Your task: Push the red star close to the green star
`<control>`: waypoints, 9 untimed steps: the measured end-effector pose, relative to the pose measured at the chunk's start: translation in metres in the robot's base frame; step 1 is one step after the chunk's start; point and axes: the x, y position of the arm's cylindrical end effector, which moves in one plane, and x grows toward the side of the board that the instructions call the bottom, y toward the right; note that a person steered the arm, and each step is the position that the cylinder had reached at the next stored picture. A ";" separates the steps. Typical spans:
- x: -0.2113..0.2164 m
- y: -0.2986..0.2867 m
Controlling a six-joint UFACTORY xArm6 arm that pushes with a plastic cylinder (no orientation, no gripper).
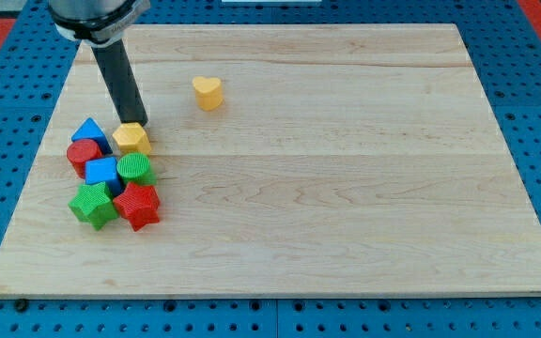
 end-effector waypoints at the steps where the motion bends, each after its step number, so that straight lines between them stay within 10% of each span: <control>1: 0.030 0.000; 5: 0.079 0.085; 9: 0.151 0.023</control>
